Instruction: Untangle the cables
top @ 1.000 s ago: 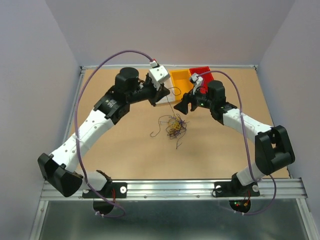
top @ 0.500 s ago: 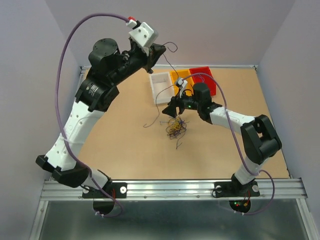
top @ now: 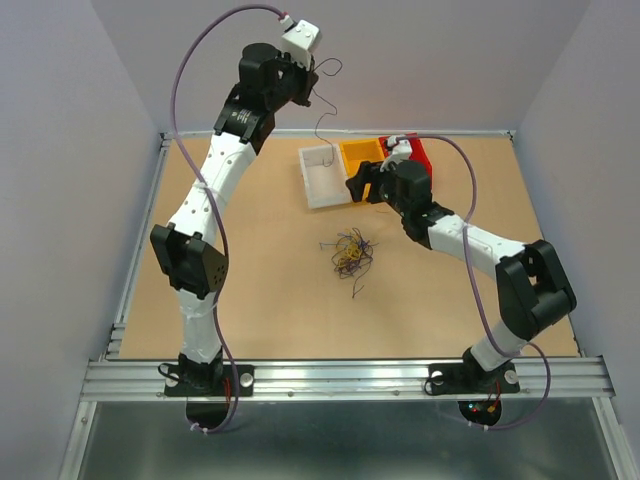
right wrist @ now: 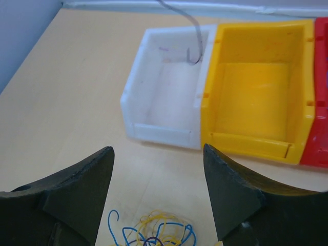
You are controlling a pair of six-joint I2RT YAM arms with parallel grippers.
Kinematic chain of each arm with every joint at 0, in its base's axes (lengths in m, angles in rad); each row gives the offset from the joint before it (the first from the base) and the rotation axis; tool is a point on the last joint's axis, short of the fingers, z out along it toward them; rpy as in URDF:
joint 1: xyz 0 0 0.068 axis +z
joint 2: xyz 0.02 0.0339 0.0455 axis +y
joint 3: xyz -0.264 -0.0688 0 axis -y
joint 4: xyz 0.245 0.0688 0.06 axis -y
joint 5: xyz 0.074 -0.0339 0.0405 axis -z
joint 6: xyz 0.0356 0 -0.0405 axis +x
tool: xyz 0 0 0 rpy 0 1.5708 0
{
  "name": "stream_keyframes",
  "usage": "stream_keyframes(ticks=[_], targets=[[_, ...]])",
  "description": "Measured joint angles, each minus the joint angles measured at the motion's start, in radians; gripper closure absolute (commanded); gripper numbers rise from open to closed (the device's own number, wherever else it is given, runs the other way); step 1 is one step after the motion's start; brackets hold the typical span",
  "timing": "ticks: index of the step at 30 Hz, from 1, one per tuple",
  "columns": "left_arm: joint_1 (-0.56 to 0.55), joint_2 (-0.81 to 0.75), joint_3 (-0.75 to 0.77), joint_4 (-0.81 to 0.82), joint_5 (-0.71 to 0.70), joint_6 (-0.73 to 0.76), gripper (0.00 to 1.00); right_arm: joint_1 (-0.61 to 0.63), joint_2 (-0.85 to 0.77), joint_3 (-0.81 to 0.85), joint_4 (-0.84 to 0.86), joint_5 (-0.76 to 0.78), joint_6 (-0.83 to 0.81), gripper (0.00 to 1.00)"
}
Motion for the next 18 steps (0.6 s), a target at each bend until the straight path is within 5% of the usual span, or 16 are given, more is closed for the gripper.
stream_keyframes(ticks=[9,18], targets=[[0.022,0.034,-0.097,0.117,0.015,-0.029,1.0,-0.001,-0.158,-0.084,0.006,0.264,0.045,0.25],[0.024,0.093,-0.278,0.133,0.034,-0.024,1.0,-0.005,-0.176,-0.098,0.006,0.317,0.051,0.25]])
